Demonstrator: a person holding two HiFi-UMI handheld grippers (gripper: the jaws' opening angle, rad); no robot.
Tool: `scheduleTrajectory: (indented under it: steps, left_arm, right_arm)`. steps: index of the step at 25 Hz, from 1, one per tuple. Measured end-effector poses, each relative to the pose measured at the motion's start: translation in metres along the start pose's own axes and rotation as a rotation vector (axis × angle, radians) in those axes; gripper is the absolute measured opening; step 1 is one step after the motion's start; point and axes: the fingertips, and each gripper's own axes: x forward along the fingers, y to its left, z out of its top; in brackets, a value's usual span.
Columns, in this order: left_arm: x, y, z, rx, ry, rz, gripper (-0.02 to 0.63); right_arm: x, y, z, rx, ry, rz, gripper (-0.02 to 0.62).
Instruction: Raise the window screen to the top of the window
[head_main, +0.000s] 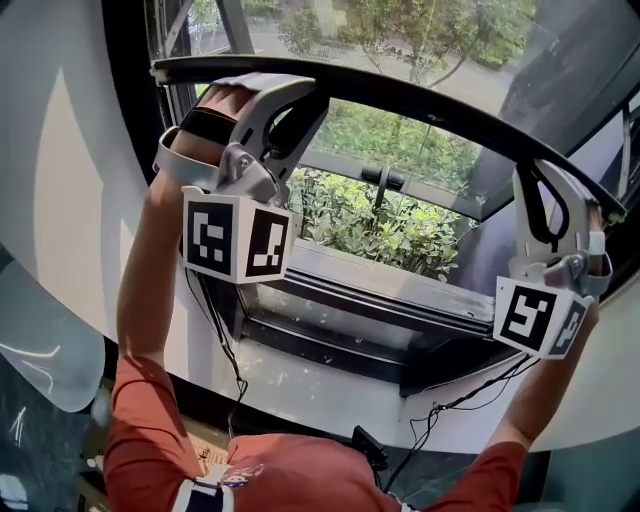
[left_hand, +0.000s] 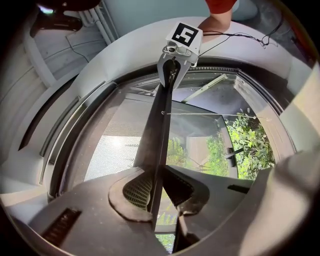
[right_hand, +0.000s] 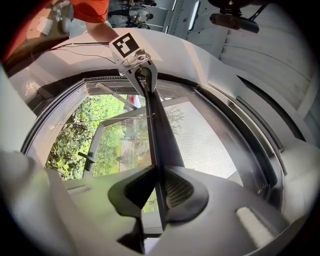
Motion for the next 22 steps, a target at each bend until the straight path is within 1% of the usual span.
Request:
scheduleTrajectory:
  steps: [6, 10, 14, 17, 20, 22]
  left_arm:
    - [0.008, 0.019, 0.0, 0.01, 0.008, 0.017, 0.069]
    - [0.015, 0.039, 0.002, 0.052, 0.021, 0.074, 0.064]
    - [0.021, 0.057, 0.003, 0.06, 0.036, 0.086, 0.062]
    - [0.026, 0.067, 0.005, 0.084, 0.037, 0.123, 0.061]
    - [0.03, 0.08, 0.005, 0.084, 0.037, 0.158, 0.061]
    - [0.034, 0.088, 0.006, 0.09, 0.044, 0.168, 0.061]
  right_arm:
    - [0.009, -0.019, 0.002, -0.011, -0.005, -0.017, 0.065]
    - [0.015, -0.04, 0.004, -0.024, -0.003, -0.054, 0.064]
    - [0.021, -0.057, 0.005, -0.038, 0.016, -0.056, 0.057]
    - [0.023, -0.068, 0.005, -0.074, 0.037, -0.078, 0.038]
    - [0.028, -0.081, 0.007, -0.114, 0.056, -0.11, 0.034]
    - [0.031, -0.088, 0.007, -0.132, 0.066, -0.126, 0.031]
